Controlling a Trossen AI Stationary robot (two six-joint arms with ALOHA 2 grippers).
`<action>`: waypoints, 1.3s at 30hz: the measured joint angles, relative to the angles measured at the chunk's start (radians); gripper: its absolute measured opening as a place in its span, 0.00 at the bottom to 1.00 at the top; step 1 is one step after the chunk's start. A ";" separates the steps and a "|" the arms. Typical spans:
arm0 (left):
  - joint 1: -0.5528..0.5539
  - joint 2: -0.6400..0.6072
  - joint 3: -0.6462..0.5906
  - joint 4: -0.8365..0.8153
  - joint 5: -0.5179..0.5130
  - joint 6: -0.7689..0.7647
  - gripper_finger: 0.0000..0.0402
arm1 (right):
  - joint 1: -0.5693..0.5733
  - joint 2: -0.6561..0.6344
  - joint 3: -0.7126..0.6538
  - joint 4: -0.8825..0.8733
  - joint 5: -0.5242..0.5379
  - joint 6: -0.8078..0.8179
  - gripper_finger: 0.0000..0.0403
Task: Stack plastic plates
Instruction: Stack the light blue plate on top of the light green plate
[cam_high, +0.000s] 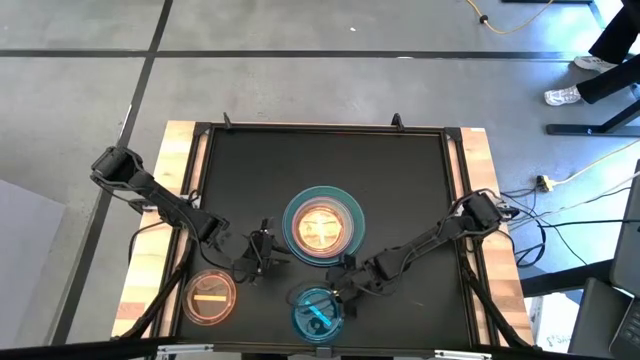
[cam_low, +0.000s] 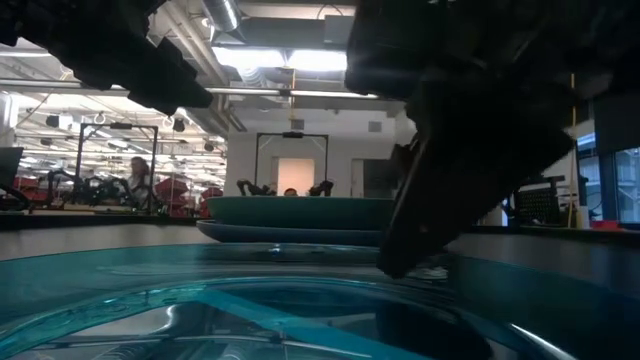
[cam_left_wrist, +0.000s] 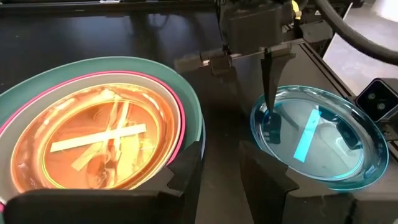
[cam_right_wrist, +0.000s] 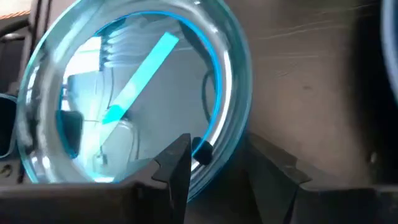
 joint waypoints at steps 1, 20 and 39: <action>0.000 0.000 0.000 0.000 0.000 0.000 0.25 | -0.002 0.003 0.000 0.011 -0.010 0.000 0.37; 0.000 0.000 0.000 0.001 0.001 0.000 0.25 | -0.013 0.010 0.000 0.029 -0.011 -0.050 0.05; 0.000 0.000 0.000 0.000 0.002 0.000 0.25 | -0.085 -0.240 -0.001 -0.204 0.241 -0.114 0.01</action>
